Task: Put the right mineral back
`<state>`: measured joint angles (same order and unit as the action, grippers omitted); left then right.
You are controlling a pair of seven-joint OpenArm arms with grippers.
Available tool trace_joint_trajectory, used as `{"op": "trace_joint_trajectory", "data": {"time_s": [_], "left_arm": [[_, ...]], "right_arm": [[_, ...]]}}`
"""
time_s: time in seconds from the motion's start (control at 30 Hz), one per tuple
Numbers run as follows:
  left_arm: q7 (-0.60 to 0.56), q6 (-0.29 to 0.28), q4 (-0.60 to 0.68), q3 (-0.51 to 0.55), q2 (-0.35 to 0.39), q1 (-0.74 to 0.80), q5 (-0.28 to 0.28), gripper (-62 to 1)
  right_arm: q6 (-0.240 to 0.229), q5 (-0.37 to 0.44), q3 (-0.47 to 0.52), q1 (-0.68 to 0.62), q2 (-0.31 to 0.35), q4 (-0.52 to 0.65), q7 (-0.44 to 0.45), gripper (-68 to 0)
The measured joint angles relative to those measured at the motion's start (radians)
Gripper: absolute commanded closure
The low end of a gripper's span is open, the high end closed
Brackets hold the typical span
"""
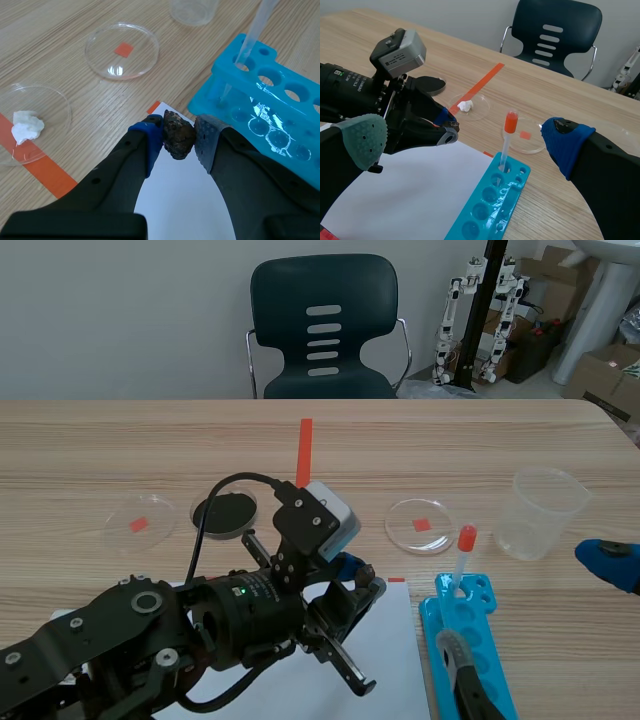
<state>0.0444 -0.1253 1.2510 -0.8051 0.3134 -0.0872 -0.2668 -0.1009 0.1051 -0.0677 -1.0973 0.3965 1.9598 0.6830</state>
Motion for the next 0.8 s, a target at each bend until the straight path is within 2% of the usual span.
{"op": "trace_joint_trajectory", "data": {"time_s": [0.27,0.4,0.57,0.8], "left_arm": [[-0.030,-0.005,-0.161,0.000,-0.073,-0.058,0.000,-9.2],[-0.042,-0.034,-0.224,0.000,-0.084,-0.082,0.000,-9.2],[-0.088,-0.045,-0.264,-0.008,-0.090,-0.098,0.000,-9.2],[-0.100,-0.052,-0.296,-0.086,-0.095,-0.110,0.001,-9.2]], "right_arm": [[0.000,0.000,0.000,0.000,0.000,0.000,0.000,-65.5],[0.000,0.000,0.000,0.000,0.000,0.000,0.000,-65.5],[0.000,0.000,0.000,0.000,0.000,0.000,0.000,-65.5],[0.000,0.000,0.000,0.000,0.000,0.000,0.000,-65.5]]}}
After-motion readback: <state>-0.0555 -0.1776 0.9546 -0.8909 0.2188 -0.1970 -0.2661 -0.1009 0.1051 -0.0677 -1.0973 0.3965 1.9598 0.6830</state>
